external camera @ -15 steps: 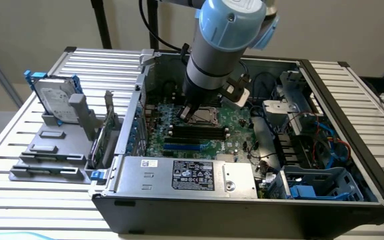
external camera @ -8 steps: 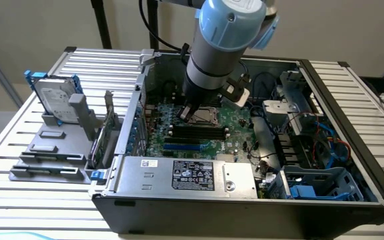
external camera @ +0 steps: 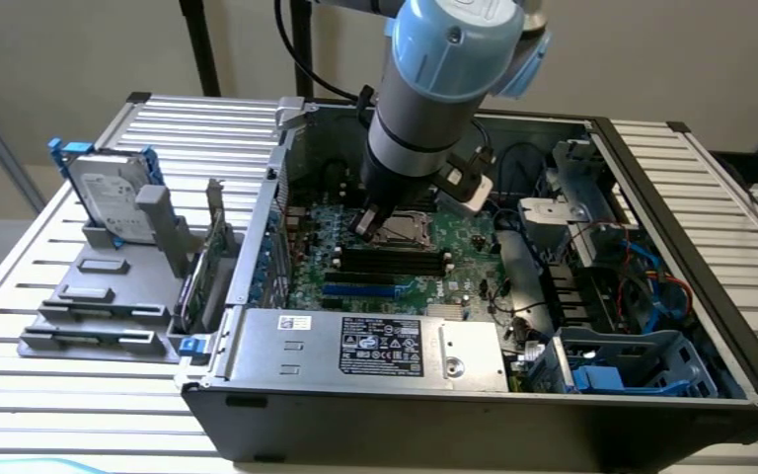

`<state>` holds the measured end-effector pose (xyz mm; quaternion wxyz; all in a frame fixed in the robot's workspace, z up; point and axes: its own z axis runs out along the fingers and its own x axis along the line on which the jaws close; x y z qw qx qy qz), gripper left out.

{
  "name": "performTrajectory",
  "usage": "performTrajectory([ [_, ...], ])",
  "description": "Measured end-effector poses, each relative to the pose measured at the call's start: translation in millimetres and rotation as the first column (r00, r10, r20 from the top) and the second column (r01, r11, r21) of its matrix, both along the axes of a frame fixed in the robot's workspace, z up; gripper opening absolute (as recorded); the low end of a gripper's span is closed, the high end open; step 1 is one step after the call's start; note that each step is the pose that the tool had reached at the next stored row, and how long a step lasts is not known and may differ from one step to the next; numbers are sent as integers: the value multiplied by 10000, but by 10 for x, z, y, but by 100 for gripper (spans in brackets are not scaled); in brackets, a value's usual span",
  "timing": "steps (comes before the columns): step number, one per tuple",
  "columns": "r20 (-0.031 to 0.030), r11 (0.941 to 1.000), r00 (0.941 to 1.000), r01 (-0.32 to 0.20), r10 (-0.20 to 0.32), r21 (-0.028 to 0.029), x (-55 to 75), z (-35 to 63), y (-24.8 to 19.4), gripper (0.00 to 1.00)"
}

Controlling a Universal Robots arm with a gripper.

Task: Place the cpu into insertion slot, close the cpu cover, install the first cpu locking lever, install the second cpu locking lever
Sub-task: 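Install the second cpu locking lever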

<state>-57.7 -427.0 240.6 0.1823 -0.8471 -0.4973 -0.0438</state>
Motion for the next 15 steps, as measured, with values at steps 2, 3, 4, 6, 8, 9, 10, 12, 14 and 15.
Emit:
performTrajectory([
  [2, -1, 10000, 10000, 45, -45, -1, 1, -6, 4, 11],
  [3, -1, 10000, 10000, 66, -66, -2, 1, -10, 5, 11],
  [4, 0, 10000, 10000, 91, -91, -1, 1, -16, 7, 11],
  [6, -1, 9999, 9999, 153, -153, -2, 1, -28, 10, 11],
  [8, -1, 9998, 9998, 214, -214, -3, 1, -40, 18, 11],
  [9, -1, 9997, 9997, 239, -239, -2, 1, -46, 22, 11],
  [10, 0, 9996, 9996, 266, -266, -3, 1, -53, 25, 11],
  [12, 1, 9995, 9995, 324, -324, -32, 1, -71, 27, 11],
  [14, 3, 9993, 9993, 376, -376, -80, 1, -91, 27, 11],
  [15, 4, 9992, 9992, 394, -394, -113, 1, -102, 26, 11],
])
